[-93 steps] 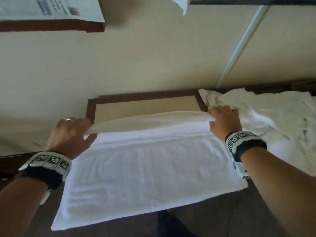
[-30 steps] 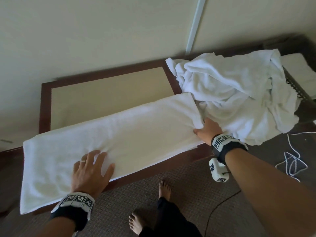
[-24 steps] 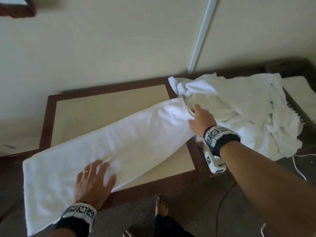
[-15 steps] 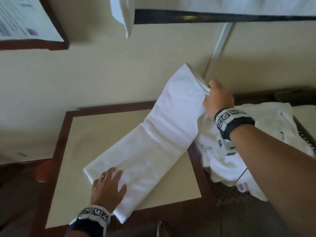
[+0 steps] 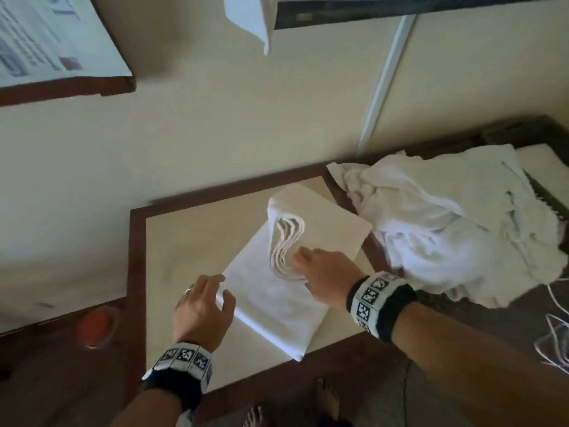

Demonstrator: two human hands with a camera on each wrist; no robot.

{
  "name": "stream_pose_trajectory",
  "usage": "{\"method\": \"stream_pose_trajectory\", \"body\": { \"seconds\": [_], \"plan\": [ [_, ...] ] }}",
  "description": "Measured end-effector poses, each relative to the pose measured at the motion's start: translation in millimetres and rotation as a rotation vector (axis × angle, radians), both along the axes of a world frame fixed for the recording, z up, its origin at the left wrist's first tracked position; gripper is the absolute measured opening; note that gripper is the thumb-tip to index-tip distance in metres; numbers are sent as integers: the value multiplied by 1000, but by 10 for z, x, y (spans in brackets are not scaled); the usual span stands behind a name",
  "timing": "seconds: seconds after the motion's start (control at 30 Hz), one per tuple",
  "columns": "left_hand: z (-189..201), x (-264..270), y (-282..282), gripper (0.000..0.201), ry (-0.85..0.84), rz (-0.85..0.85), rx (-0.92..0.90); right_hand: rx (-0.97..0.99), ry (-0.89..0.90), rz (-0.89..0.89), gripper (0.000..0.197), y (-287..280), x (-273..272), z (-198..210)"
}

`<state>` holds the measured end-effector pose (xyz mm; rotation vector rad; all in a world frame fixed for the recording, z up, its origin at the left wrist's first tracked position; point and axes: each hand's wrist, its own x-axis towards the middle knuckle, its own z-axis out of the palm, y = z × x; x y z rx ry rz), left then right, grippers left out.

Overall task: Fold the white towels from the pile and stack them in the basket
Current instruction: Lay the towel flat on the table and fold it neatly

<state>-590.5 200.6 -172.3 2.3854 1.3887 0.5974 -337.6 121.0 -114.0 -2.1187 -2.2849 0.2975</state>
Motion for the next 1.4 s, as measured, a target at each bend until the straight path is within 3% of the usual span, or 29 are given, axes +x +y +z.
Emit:
{"method": "stream_pose_trajectory", "body": {
  "seconds": [0.1,0.2,0.37,0.47,0.57,0.67,0.8,0.87,0.97,1.07,1.17,1.27,1.4],
  "plan": [
    [-57,-235,121,33,6,-83,139,-122,-108,118,49,-327,-346,-493],
    [-92,-213,141,30,37,-308,231,-111,-166,12,52,-474,-342,-679],
    [-171,221,151,62,350,-638,157,-97,-159,-355,41,-383,-56,-417],
    [-262,425,193,80,481,-675,124,-41,-104,-439,34,-381,54,-280],
    [-262,573,260,82,528,-675,154,30,-38,-488,31,-383,102,-191],
    [-178,612,343,58,422,-707,294,164,-51,-413,36,-395,131,-158],
    [-104,411,416,36,193,-753,524,265,-262,-248,22,-631,59,-218],
    [-212,247,332,34,153,-843,551,192,-288,-193,27,-829,-25,-397],
    [-491,52,168,37,233,-921,500,-70,-206,-235,44,-1117,-206,-662],
    [-580,-11,109,35,265,-894,393,-167,-95,-347,42,-1184,-267,-682],
    [-520,20,86,27,160,-855,266,-143,-29,-415,27,-1125,-266,-635],
    [-377,155,83,44,181,-625,83,-52,15,-599,37,-1025,-226,-676],
    [-274,315,242,59,462,-262,-239,-88,127,-913,46,-876,-127,-707]
  ]
}}
